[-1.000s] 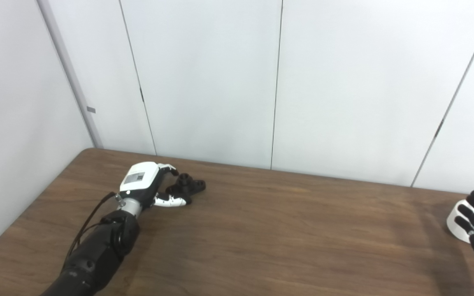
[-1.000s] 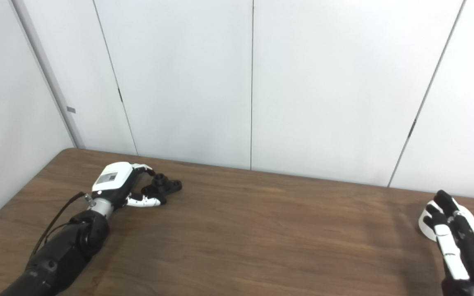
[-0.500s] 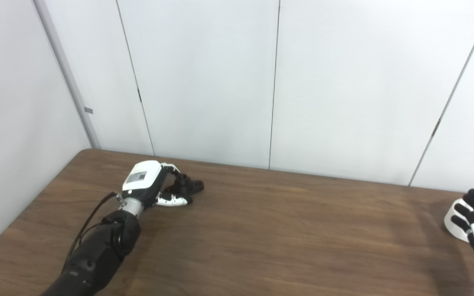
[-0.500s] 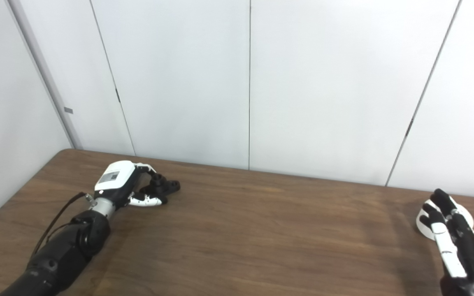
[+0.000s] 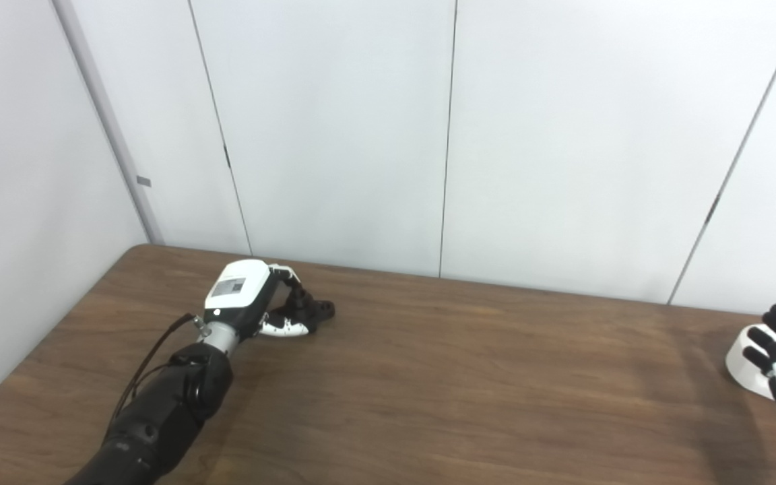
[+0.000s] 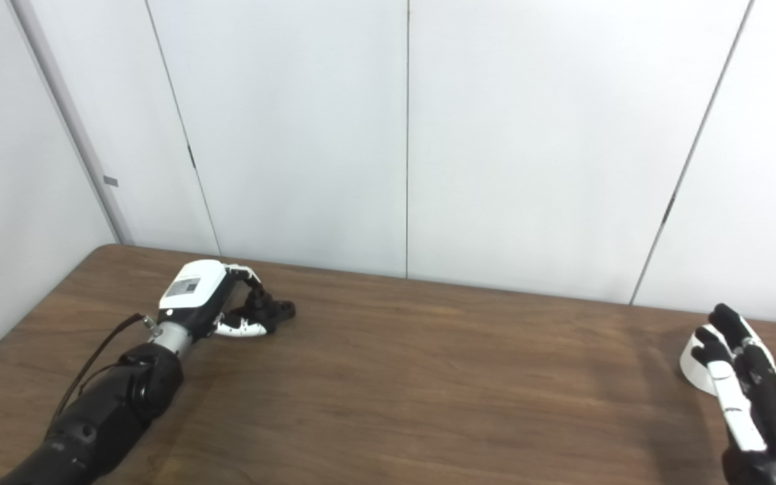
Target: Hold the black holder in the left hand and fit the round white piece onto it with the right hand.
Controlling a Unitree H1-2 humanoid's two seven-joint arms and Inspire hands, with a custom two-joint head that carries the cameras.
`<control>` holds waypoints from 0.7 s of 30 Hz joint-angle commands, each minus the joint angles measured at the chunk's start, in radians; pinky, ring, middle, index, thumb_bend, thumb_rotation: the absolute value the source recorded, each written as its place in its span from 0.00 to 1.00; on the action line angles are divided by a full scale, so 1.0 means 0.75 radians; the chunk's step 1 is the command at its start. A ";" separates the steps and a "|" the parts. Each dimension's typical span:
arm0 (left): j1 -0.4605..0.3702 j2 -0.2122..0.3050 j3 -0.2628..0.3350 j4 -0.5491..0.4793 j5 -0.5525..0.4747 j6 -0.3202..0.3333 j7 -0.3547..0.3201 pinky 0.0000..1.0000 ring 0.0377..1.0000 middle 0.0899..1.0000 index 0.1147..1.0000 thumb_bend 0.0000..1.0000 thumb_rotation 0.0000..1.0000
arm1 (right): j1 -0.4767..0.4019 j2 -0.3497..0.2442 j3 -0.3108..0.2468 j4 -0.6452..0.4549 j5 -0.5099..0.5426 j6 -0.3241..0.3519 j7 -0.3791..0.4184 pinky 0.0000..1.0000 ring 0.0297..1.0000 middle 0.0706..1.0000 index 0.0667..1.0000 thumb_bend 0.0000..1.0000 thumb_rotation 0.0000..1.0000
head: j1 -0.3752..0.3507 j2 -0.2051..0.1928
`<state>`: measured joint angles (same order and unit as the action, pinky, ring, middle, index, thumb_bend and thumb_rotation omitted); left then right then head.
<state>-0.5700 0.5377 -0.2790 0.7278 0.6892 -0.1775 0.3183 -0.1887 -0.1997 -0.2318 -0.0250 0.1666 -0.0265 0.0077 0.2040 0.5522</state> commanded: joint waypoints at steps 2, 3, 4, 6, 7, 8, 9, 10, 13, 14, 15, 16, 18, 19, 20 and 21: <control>-0.035 0.041 0.018 -0.044 -0.002 -0.010 0.009 0.76 0.77 0.68 0.51 0.90 0.21 | -0.051 -0.025 -0.003 -0.022 0.004 -0.043 0.009 0.86 0.87 0.90 0.86 0.39 0.64 | 0.002 0.004; -0.033 0.042 0.019 -0.048 -0.002 -0.010 0.007 0.76 0.77 0.68 0.51 0.90 0.21 | -0.052 -0.025 -0.001 -0.021 0.002 -0.044 0.010 0.86 0.87 0.90 0.86 0.40 0.65 | 0.002 0.004; -0.031 0.043 0.019 -0.053 0.001 -0.009 0.006 0.76 0.77 0.68 0.51 0.90 0.20 | -0.053 -0.025 -0.001 -0.023 0.002 -0.041 0.009 0.86 0.87 0.90 0.87 0.40 0.65 | 0.002 0.004; -0.025 0.042 0.020 -0.064 0.002 -0.006 0.001 0.76 0.76 0.68 0.52 0.90 0.21 | -0.055 -0.023 -0.001 -0.023 0.003 -0.040 0.008 0.86 0.87 0.91 0.87 0.40 0.65 | 0.001 0.007; -0.021 0.042 0.017 -0.071 0.007 -0.001 -0.002 0.76 0.76 0.68 0.52 0.90 0.21 | -0.055 -0.023 -0.001 -0.024 0.001 -0.040 0.006 0.86 0.88 0.91 0.87 0.39 0.65 | -0.001 0.008; -0.018 0.040 0.014 -0.075 0.012 -0.001 -0.001 0.76 0.77 0.68 0.52 0.91 0.22 | -0.055 -0.024 0.000 -0.026 0.001 -0.041 0.008 0.86 0.87 0.91 0.87 0.39 0.65 | -0.002 0.008; -0.016 0.038 0.012 -0.077 0.016 -0.001 0.001 0.75 0.77 0.68 0.52 0.91 0.22 | -0.055 -0.024 0.001 -0.027 0.000 -0.040 0.009 0.85 0.87 0.90 0.87 0.38 0.65 | -0.002 0.008; -0.013 0.035 0.010 -0.078 0.019 -0.001 0.002 0.75 0.77 0.68 0.52 0.91 0.22 | -0.056 -0.025 0.001 -0.026 0.003 -0.042 0.011 0.85 0.87 0.90 0.87 0.37 0.65 | -0.003 0.011; -0.003 0.022 0.013 -0.091 0.011 -0.004 -0.003 0.74 0.76 0.68 0.51 0.92 0.22 | -0.059 -0.028 0.000 -0.023 0.006 -0.051 0.014 0.84 0.86 0.90 0.86 0.37 0.64 | -0.005 0.013; 0.001 0.017 0.015 -0.100 0.006 -0.005 -0.009 0.74 0.76 0.67 0.51 0.92 0.21 | -0.061 -0.028 0.000 -0.027 0.009 -0.048 0.015 0.84 0.86 0.90 0.86 0.38 0.64 | -0.005 0.013; 0.005 0.011 0.016 -0.111 0.001 -0.006 -0.012 0.74 0.76 0.68 0.50 0.92 0.20 | -0.062 -0.028 0.000 -0.033 0.009 -0.041 0.014 0.83 0.86 0.90 0.86 0.38 0.64 | -0.005 0.013; 0.010 0.007 0.018 -0.125 -0.003 -0.002 -0.020 0.74 0.76 0.68 0.50 0.92 0.19 | -0.062 -0.028 0.001 -0.038 0.008 -0.035 0.013 0.83 0.86 0.89 0.86 0.39 0.64 | -0.005 0.013; 0.019 0.001 0.017 -0.150 -0.001 0.001 -0.027 0.75 0.76 0.68 0.49 0.92 0.18 | -0.063 -0.027 0.001 -0.044 0.004 -0.030 0.009 0.82 0.85 0.89 0.86 0.38 0.64 | -0.006 0.014; 0.022 -0.001 0.015 -0.158 0.002 0.001 -0.027 0.74 0.76 0.68 0.49 0.92 0.17 | -0.064 -0.026 0.001 -0.045 0.006 -0.030 0.009 0.82 0.85 0.89 0.86 0.38 0.63 | -0.006 0.014; 0.026 -0.004 0.015 -0.168 0.002 0.006 -0.032 0.74 0.76 0.68 0.49 0.92 0.16 | -0.064 -0.027 0.001 -0.044 0.008 -0.031 0.010 0.82 0.85 0.89 0.86 0.38 0.63 | -0.006 0.014; 0.029 -0.007 0.015 -0.178 0.003 0.011 -0.037 0.75 0.77 0.68 0.49 0.91 0.15 | -0.064 -0.028 0.002 -0.044 0.010 -0.036 0.014 0.82 0.85 0.89 0.86 0.37 0.63 | -0.006 0.014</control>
<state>-0.5295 0.5286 -0.2733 0.6214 0.6918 -0.1725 0.2923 -0.2000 -0.2017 -0.2287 -0.0247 0.1675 -0.0279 0.0095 0.1979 0.5614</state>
